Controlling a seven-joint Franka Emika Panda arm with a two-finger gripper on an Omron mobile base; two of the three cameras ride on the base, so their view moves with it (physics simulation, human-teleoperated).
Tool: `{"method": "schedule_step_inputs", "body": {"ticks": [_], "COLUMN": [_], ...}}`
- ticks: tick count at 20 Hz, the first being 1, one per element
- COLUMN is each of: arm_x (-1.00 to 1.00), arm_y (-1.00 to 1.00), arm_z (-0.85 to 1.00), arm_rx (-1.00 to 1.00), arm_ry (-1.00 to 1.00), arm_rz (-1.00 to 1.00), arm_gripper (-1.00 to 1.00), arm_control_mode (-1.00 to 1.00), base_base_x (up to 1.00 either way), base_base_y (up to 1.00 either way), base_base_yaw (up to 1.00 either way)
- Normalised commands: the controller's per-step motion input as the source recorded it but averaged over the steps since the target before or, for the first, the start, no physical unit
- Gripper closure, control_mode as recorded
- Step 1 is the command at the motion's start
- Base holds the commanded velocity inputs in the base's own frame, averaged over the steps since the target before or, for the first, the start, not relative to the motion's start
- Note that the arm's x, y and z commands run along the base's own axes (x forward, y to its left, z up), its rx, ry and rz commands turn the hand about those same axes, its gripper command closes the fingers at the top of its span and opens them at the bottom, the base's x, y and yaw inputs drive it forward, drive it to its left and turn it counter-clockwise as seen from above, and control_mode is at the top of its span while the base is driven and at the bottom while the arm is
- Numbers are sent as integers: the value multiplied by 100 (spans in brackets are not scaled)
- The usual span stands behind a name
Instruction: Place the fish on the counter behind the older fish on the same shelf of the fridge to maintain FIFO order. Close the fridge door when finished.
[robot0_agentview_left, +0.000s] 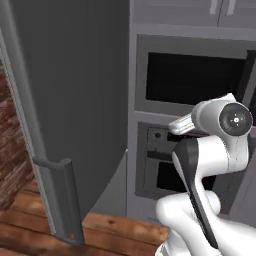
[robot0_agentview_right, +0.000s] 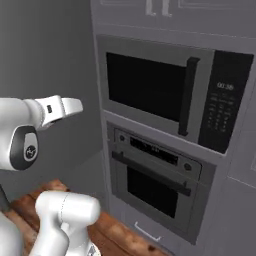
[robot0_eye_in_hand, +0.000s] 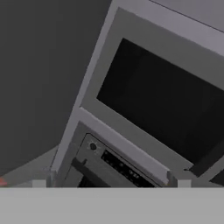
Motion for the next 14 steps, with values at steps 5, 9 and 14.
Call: {"method": "schedule_step_inputs", "body": {"ticks": [5, 9, 14], "arm_x": [0, 0, 0], "arm_y": [0, 0, 0], "arm_z": [0, 0, 0], "arm_rx": [0, 0, 0], "arm_ry": [0, 0, 0], "arm_rz": [0, 0, 0], "arm_gripper": [-100, -100, -100], "arm_control_mode": [100, 100, 100], "base_base_x": [52, 43, 27], "base_base_y": [-20, -68, -23], "base_base_yaw": [60, 42, 31]}}
